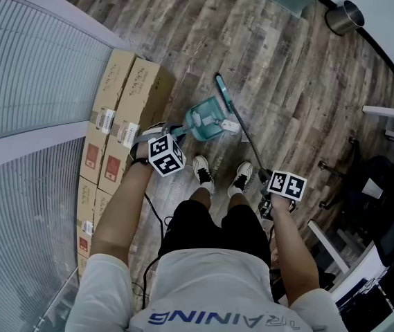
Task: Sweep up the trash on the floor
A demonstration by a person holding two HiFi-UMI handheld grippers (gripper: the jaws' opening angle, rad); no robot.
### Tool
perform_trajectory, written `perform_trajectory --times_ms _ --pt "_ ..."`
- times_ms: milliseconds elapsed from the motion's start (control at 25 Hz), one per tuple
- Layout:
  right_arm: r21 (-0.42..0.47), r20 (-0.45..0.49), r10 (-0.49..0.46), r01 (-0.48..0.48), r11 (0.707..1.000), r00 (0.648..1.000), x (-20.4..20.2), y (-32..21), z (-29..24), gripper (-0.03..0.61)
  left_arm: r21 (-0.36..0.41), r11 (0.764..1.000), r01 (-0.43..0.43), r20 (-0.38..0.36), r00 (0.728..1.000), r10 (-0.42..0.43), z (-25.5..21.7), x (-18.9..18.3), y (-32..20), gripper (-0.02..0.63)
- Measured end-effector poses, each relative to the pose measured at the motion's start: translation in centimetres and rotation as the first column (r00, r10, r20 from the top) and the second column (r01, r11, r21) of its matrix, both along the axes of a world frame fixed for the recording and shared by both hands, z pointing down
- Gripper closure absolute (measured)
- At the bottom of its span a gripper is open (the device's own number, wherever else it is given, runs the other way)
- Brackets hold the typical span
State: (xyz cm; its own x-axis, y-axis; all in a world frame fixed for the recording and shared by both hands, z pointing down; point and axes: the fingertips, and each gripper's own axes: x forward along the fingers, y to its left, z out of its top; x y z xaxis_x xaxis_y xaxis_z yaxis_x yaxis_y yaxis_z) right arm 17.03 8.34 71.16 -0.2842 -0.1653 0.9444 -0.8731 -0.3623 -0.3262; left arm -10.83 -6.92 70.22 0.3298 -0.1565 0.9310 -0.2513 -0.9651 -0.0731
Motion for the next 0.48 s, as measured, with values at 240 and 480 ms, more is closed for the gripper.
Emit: perform_trajectory --times_ms 240,480 --pt "0.018 -0.104 0.117 -0.115 0.993 0.988 6.9 0.5 -1.0 0.469 0.001 1.0 0.001 0.001 1.0 -0.001 0.0 0.0 0.1 0.515" --pt "-0.038 -0.107 0.256 -0.261 0.964 0.961 9.4 4.5 0.1 0.469 0.004 1.0 0.0 0.003 1.0 0.0 0.1 -0.1 0.2 0.514"
